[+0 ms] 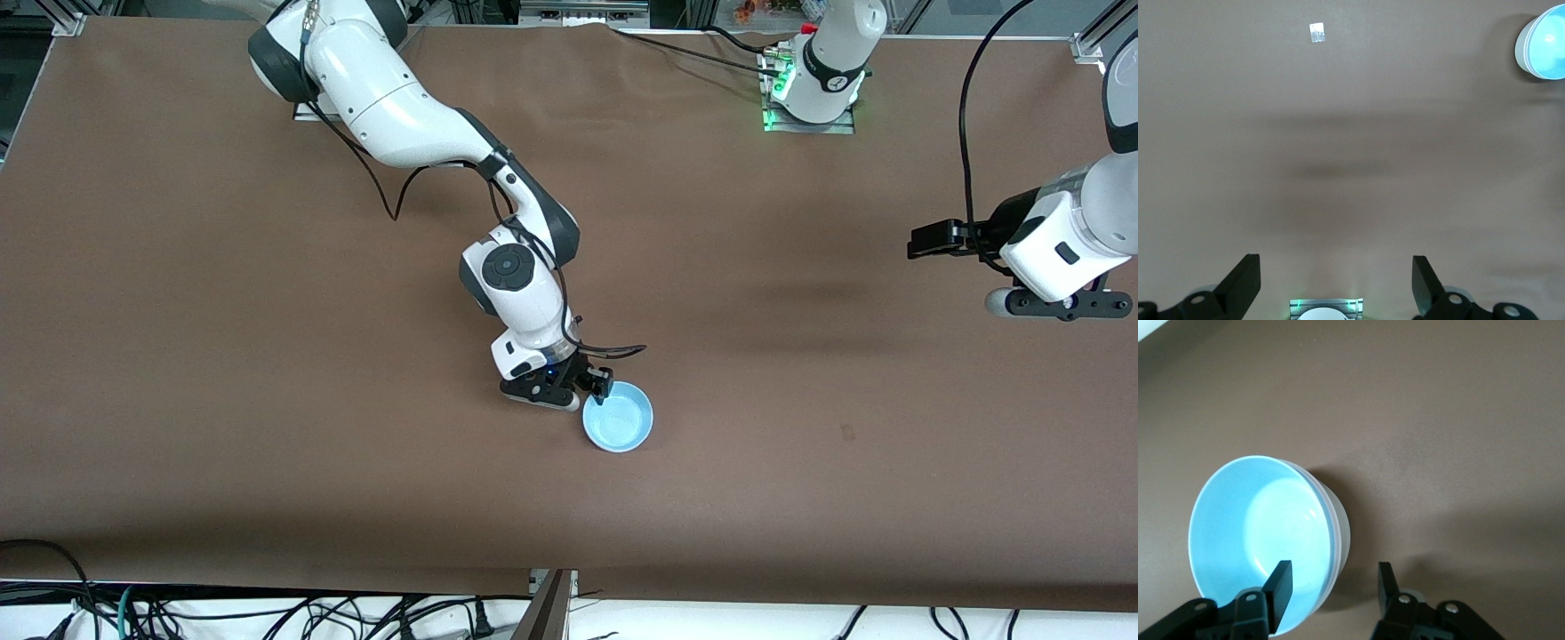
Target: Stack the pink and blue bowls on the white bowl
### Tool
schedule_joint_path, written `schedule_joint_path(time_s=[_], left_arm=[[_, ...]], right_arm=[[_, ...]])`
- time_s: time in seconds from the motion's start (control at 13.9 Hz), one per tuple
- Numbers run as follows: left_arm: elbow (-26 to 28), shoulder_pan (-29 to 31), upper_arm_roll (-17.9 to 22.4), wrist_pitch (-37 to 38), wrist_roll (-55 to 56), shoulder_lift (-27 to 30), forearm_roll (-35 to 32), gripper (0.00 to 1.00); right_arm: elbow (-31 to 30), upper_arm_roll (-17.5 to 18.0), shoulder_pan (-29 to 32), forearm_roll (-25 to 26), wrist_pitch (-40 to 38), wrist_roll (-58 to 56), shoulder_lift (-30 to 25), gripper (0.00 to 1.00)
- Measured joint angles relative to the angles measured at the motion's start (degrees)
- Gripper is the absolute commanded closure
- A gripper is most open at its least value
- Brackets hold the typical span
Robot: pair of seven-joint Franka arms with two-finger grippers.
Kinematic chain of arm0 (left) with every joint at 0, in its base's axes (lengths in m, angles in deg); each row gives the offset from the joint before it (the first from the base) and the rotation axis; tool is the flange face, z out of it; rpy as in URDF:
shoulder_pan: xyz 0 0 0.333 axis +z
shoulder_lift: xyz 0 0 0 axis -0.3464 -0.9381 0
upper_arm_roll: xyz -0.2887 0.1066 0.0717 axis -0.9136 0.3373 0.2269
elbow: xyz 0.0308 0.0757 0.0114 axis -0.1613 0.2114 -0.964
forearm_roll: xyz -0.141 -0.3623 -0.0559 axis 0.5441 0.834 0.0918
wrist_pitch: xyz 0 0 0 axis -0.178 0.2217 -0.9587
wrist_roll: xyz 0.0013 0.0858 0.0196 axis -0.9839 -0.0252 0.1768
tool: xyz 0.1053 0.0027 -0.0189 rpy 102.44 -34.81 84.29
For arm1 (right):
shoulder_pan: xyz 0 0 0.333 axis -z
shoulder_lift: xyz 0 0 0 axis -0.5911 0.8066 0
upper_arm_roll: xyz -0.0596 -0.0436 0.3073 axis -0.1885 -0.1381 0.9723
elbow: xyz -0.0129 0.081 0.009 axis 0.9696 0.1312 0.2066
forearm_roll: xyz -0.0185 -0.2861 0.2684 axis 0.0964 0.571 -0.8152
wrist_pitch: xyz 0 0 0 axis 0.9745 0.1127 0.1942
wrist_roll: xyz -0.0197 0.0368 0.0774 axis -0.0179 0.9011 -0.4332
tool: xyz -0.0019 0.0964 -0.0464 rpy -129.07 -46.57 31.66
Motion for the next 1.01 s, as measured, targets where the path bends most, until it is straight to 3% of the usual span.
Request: schedule_joint_path(time_s=[0.07,0.22,0.29,0.65,1.01], left_arm=[[0.0,0.0,0.0,0.0,0.0,0.0,0.0,0.00],[0.0,0.0,0.0,0.0,0.0,0.0,0.0,0.00],[0.0,0.0,0.0,0.0,0.0,0.0,0.0,0.00],[0.0,0.0,0.0,0.0,0.0,0.0,0.0,0.00],[0.0,0.0,0.0,0.0,0.0,0.0,0.0,0.00]], right_arm=[[0.3,0.0,0.1,0.0,-0.5,-0.7,-0.1,0.37],[1.1,-0.1,1.0,0.0,-4.1,-4.4,-1.0,0.25],[1.7,-0.1,2.0,0.0,-7.0,-6.6,-1.9,0.00],[2.7,1.4,9.7,-0.6,-24.7,-15.1,-10.1,0.00],[3.0,1.3,17.0,-0.9,-43.5,-31.6,-19.8,0.00]])
